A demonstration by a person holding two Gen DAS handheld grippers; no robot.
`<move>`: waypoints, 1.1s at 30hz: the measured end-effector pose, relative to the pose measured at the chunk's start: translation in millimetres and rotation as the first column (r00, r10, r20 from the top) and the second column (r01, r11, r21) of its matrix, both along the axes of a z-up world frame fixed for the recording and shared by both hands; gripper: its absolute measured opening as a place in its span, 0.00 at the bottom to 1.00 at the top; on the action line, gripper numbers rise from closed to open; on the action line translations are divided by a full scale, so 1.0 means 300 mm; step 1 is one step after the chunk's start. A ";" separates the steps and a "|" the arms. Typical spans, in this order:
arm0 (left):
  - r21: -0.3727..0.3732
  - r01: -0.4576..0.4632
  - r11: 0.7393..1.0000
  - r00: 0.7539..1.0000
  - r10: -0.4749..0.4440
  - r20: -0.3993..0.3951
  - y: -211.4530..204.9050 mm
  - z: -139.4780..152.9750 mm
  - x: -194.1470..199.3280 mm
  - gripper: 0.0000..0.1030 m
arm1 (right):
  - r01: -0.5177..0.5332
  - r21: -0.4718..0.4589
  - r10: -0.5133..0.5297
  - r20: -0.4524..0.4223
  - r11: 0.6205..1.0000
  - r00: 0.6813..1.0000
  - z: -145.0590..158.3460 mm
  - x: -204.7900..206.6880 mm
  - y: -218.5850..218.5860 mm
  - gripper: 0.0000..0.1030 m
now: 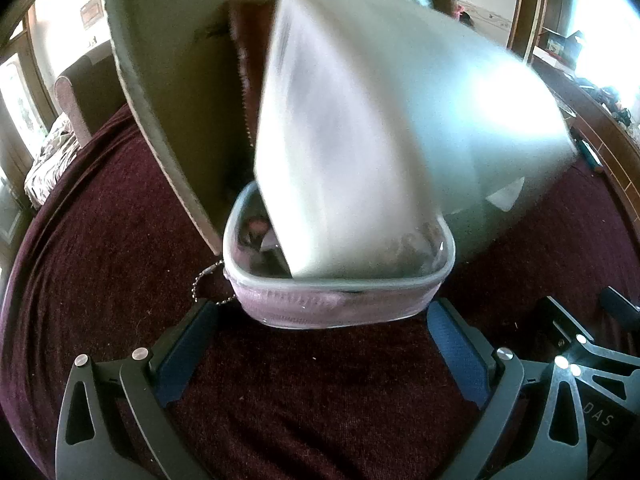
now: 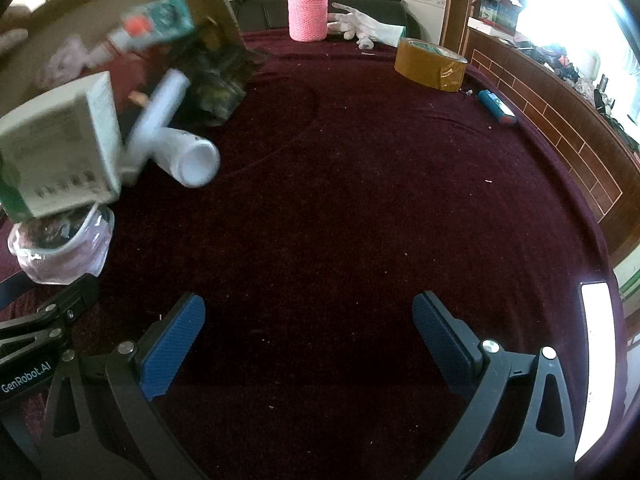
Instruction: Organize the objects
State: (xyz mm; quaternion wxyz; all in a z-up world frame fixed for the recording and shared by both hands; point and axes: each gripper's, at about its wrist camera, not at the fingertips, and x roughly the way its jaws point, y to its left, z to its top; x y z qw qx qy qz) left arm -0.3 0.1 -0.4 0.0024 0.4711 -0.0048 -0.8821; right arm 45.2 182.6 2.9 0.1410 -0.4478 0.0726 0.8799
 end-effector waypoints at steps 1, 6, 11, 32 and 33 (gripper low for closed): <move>0.000 0.000 1.000 1.000 0.000 0.000 0.000 0.000 0.000 0.99 | 0.000 0.000 0.000 0.000 1.000 1.000 0.000 0.000 0.000 1.00; 0.000 0.000 1.000 1.000 0.000 0.000 -0.006 -0.001 -0.002 0.99 | 0.000 0.000 0.000 0.000 1.000 1.000 -0.001 -0.001 0.000 1.00; 0.000 0.000 1.000 1.000 0.000 0.000 -0.007 -0.001 -0.003 0.99 | 0.000 0.000 0.000 0.000 1.000 1.000 -0.001 -0.001 -0.001 1.00; 0.000 0.000 1.000 1.000 0.000 -0.001 -0.013 -0.004 -0.008 0.99 | 0.000 0.000 0.000 0.000 1.000 1.000 -0.001 0.002 -0.005 1.00; 0.000 0.000 1.000 1.000 0.000 -0.001 -0.014 -0.005 -0.008 0.99 | 0.000 0.000 0.000 -0.001 1.000 1.000 -0.001 0.003 -0.005 1.00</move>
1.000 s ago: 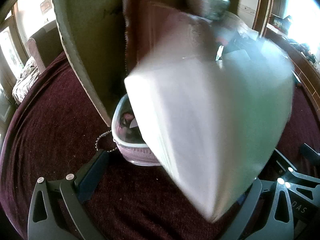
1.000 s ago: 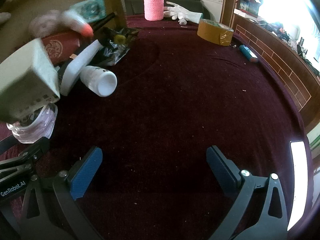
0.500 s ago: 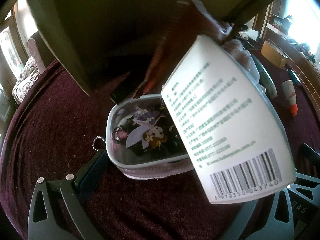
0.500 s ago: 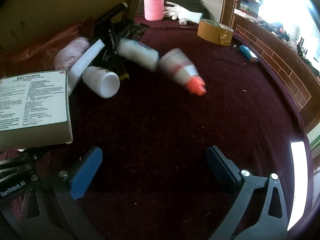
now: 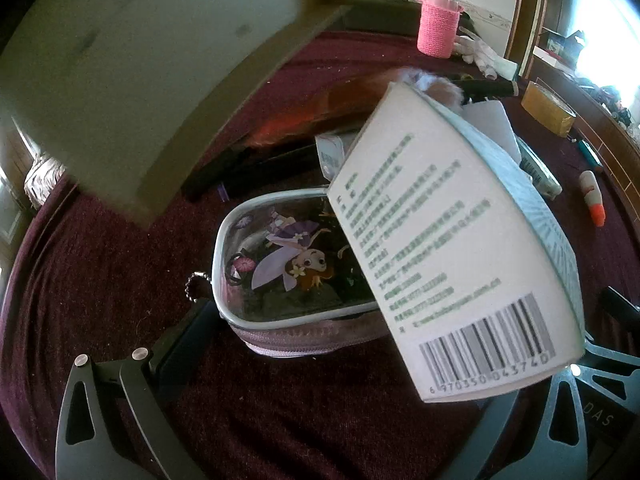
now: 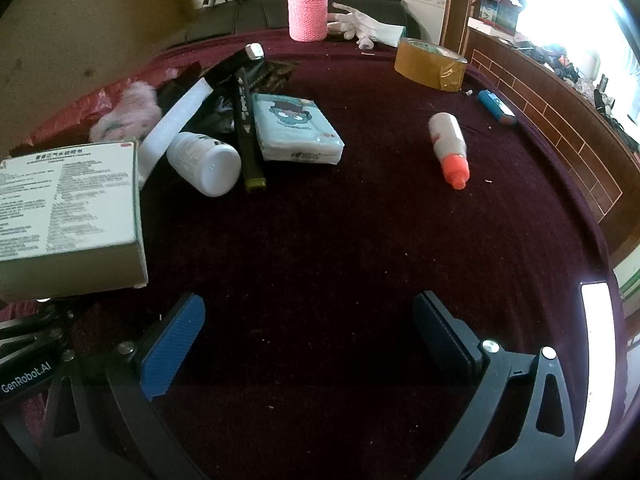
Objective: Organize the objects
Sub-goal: 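Grasp the white medicine box with the left tool and lift it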
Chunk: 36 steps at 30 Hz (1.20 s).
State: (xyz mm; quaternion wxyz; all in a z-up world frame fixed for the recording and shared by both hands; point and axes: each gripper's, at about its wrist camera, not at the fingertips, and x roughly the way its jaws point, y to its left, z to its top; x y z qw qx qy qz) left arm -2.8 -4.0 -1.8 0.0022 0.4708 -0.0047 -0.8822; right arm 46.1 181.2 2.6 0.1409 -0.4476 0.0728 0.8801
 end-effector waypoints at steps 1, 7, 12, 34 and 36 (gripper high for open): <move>0.000 0.000 1.000 1.000 0.000 0.000 -0.001 -0.001 0.000 0.99 | 0.000 0.000 0.000 0.000 1.000 1.000 0.000 0.001 0.000 1.00; 0.000 0.000 1.000 1.000 0.000 0.000 0.005 0.005 0.004 0.99 | 0.000 0.000 0.000 0.000 1.000 1.000 0.000 0.003 0.000 1.00; 0.000 0.000 1.000 1.000 0.000 0.000 0.010 0.006 0.007 0.99 | 0.000 0.000 0.000 0.000 1.000 1.000 0.000 0.004 0.001 1.00; 0.002 -0.002 1.000 1.000 0.002 0.000 0.008 0.006 0.005 0.99 | 0.000 0.000 0.000 0.000 1.000 1.000 -0.001 -0.004 -0.002 1.00; -0.006 -0.016 1.000 1.000 0.016 -0.005 0.018 0.004 0.003 0.99 | 0.000 0.000 0.000 0.000 1.000 1.000 -0.001 -0.006 -0.004 1.00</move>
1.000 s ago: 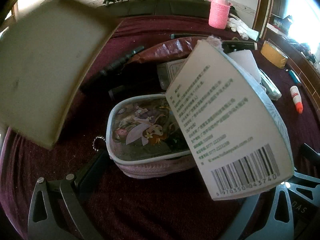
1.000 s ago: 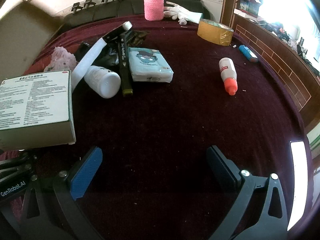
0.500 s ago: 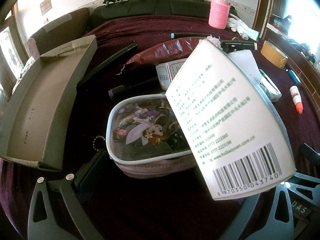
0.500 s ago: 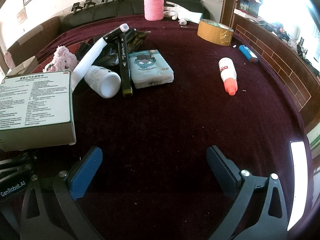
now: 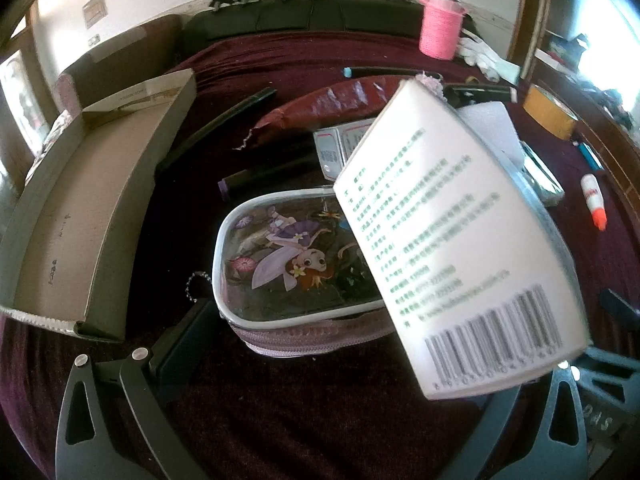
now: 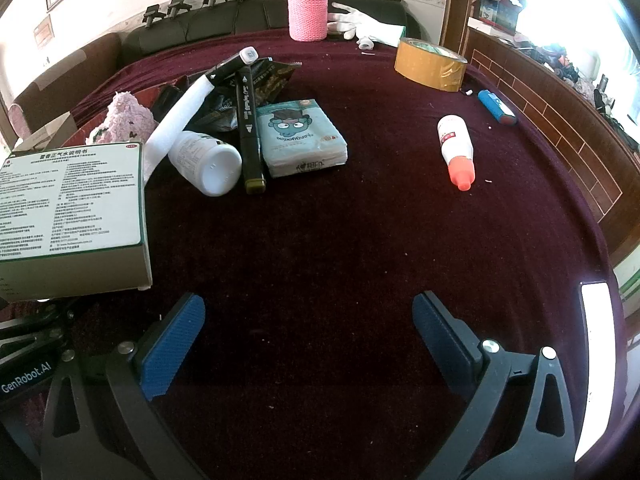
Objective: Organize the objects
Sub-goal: 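Grasp the white medicine box with the left tool and lift it, then carry the white medicine box with the left tool toward the cardboard box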
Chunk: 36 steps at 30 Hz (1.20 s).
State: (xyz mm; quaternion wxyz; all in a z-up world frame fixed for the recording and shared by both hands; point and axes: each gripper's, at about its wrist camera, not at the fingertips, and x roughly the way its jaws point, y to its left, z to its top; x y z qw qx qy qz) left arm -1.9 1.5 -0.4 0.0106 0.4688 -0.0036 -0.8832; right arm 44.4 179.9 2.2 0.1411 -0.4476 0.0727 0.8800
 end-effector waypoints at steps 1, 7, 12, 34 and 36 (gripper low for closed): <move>0.004 -0.001 1.000 1.000 0.001 -0.001 0.013 0.017 0.020 0.99 | 0.000 0.000 0.000 0.000 1.000 1.000 0.000 -0.001 -0.001 1.00; 0.004 -0.007 1.000 1.000 0.007 0.003 0.002 0.010 0.007 0.99 | 0.000 -0.001 0.000 0.000 1.000 1.000 0.001 -0.005 -0.005 1.00; 0.004 -0.013 1.000 1.000 0.013 -0.001 -0.036 0.013 -0.011 0.99 | -0.087 -0.014 0.087 0.032 0.996 0.996 0.005 -0.008 -0.006 1.00; -0.219 0.488 0.845 0.864 -0.503 -0.014 0.128 0.274 0.142 0.99 | -0.142 -0.118 0.138 -0.039 0.983 0.990 0.021 0.048 0.076 1.00; -0.237 0.534 0.812 0.837 -0.547 0.011 0.168 0.255 0.144 0.99 | -0.143 -0.116 0.140 -0.038 0.983 0.989 0.021 0.049 0.074 1.00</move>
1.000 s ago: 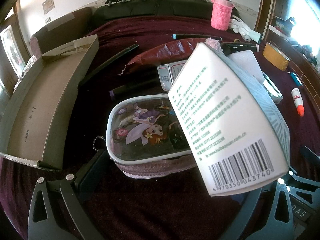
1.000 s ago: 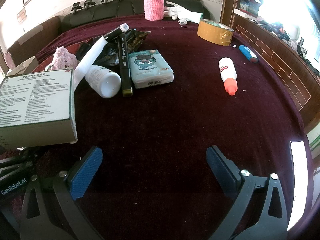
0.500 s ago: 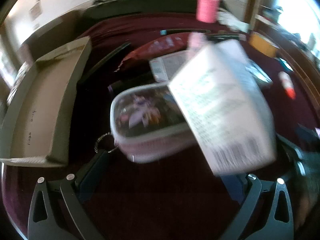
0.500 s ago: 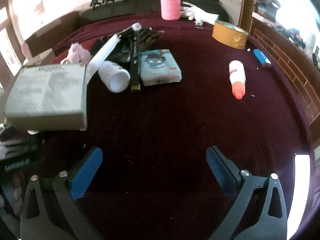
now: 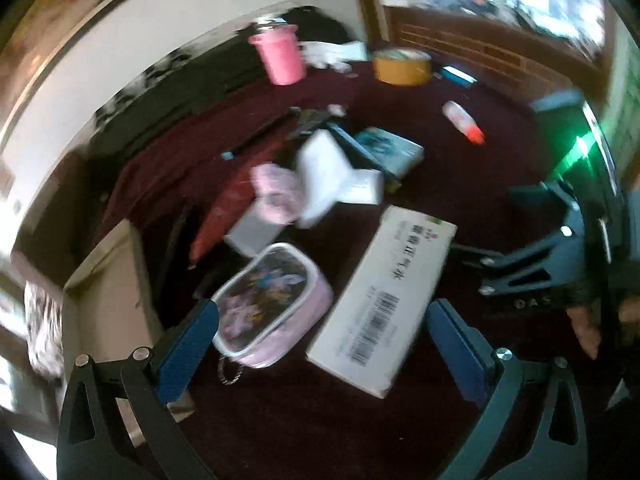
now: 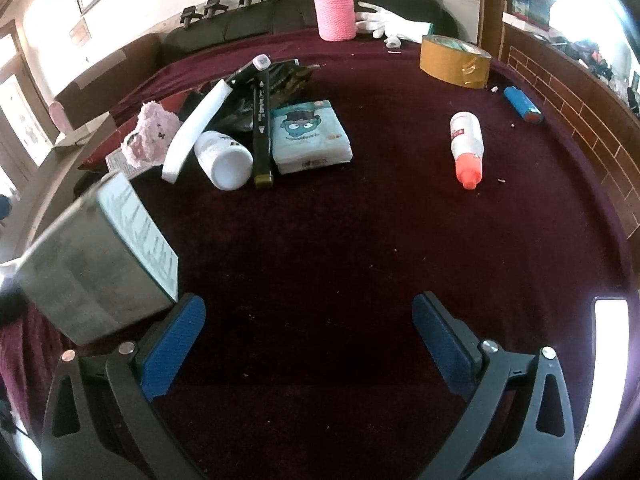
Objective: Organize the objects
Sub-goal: 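Carry the white medicine box with the left tool toward the cardboard box, then grasp the white orange-capped bottle with the right tool while the left tool holds the box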
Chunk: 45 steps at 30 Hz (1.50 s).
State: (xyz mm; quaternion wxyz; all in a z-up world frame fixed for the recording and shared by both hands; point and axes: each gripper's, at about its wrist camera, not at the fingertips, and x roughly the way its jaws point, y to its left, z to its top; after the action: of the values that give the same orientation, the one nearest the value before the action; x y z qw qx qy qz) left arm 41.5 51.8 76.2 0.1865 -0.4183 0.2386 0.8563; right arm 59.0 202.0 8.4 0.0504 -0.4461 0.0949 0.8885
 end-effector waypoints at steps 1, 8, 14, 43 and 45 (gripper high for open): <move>-0.013 0.014 1.000 1.000 -0.014 0.002 0.014 -0.012 0.002 0.99 | 0.000 -0.001 0.000 0.000 1.000 1.000 0.000 0.001 0.000 1.00; -0.005 0.022 1.000 0.999 -0.021 0.034 0.038 -0.067 0.001 0.67 | 0.002 -0.027 -0.003 -0.007 1.000 1.000 0.004 0.006 0.010 1.00; 0.141 -0.020 0.990 0.995 0.006 0.099 0.017 -0.078 -0.022 0.35 | -0.001 -0.020 0.001 -0.006 1.000 1.000 0.004 0.004 0.005 1.00; 0.493 -0.197 0.848 0.977 0.214 0.022 -0.438 0.014 0.083 0.36 | 0.222 0.009 -0.221 0.150 0.975 0.964 0.057 -0.306 0.417 0.47; 0.503 -0.205 0.840 0.973 0.231 0.011 -0.478 0.028 0.087 0.36 | 0.224 0.014 -0.224 0.130 0.974 0.966 0.048 -0.328 0.433 0.40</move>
State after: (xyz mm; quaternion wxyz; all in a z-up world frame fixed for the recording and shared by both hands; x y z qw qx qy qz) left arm 67.5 -91.5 84.6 0.1841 -0.3583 -0.0358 0.9146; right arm -39.3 332.0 22.8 0.1565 -0.4897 0.1415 0.8460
